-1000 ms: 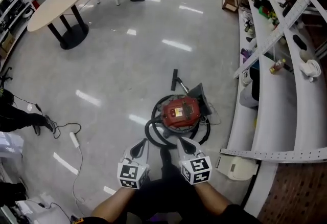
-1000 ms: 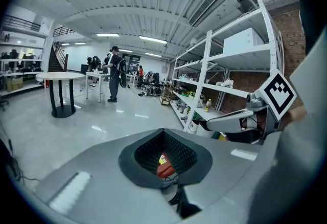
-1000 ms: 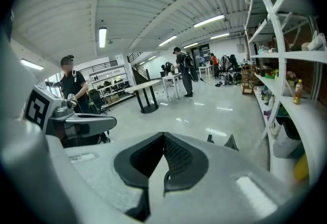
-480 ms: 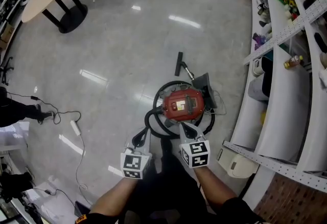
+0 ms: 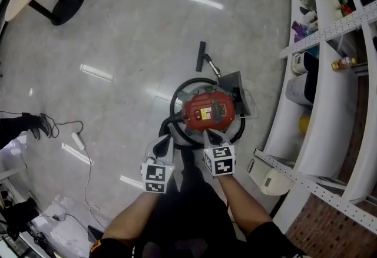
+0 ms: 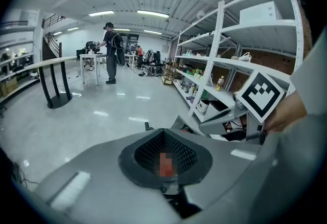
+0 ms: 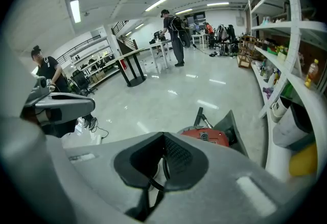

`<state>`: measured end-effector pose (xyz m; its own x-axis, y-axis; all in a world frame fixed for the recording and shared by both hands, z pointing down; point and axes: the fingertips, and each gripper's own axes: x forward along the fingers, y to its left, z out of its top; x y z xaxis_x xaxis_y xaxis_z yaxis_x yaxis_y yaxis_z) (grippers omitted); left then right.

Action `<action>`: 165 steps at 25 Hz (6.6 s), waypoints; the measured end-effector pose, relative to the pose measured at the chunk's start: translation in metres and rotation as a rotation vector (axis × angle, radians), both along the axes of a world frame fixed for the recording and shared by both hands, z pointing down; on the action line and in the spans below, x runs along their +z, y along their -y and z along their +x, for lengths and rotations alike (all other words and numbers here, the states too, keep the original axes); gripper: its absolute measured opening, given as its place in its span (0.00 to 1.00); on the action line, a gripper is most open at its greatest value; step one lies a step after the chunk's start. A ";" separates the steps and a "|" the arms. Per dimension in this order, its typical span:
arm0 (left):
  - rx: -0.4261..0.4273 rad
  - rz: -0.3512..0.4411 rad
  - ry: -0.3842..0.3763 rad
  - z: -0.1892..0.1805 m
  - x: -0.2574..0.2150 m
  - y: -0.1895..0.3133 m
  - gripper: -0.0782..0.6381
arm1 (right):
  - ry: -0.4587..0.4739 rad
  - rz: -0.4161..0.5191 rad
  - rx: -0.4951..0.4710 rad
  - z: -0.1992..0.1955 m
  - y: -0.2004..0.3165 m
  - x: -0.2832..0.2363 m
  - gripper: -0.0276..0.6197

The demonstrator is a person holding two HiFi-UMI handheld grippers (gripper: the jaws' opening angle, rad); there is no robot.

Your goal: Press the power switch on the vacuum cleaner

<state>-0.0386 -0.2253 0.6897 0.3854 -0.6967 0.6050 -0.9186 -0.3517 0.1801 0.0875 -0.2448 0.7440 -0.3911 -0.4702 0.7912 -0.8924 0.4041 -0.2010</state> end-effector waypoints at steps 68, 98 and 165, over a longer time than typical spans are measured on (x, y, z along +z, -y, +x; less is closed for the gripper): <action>0.108 -0.072 -0.105 0.024 -0.013 0.036 0.13 | 0.028 -0.076 0.171 0.030 0.001 -0.023 0.03; 0.012 0.237 -0.111 -0.001 -0.165 -0.069 0.13 | 0.142 0.417 -0.074 -0.034 -0.064 -0.237 0.03; 0.067 0.310 -0.110 0.030 -0.188 -0.562 0.13 | 0.140 0.495 0.060 0.018 -0.588 -0.244 0.03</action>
<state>-0.0088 0.3369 0.5014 0.4875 -0.8121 0.3206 -0.8728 -0.4639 0.1520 0.1058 0.3430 0.4999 -0.4381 -0.7997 0.4105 -0.8951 0.4299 -0.1177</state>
